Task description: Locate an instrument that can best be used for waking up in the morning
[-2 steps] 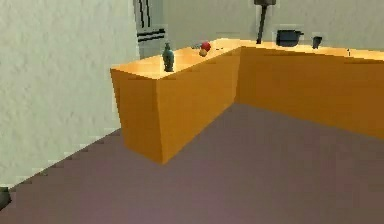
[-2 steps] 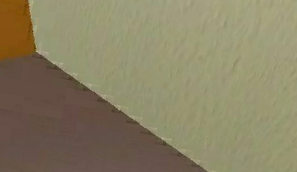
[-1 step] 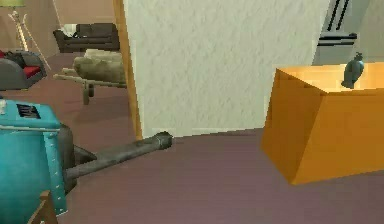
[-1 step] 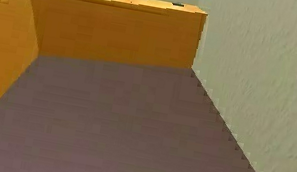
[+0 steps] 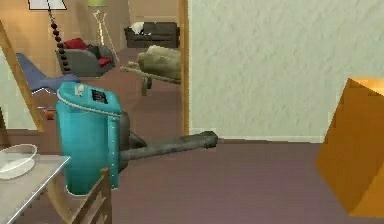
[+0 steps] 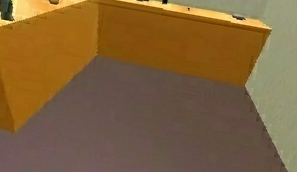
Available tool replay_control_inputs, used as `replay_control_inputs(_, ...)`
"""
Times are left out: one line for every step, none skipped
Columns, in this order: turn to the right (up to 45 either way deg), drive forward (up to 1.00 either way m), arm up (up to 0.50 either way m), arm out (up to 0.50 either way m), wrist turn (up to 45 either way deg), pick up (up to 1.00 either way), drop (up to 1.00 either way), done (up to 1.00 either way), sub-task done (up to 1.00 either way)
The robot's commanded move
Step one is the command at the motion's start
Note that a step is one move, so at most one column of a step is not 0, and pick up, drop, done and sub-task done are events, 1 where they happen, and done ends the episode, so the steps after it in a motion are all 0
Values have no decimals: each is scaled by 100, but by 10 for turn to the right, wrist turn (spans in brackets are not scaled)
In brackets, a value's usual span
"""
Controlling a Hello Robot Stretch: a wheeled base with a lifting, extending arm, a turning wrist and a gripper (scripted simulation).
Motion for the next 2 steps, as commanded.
replay_control_inputs(0,65,0,0,0,0,0,0,0)
replay_control_inputs(-120,0,0,0,0,0,0,0,0)
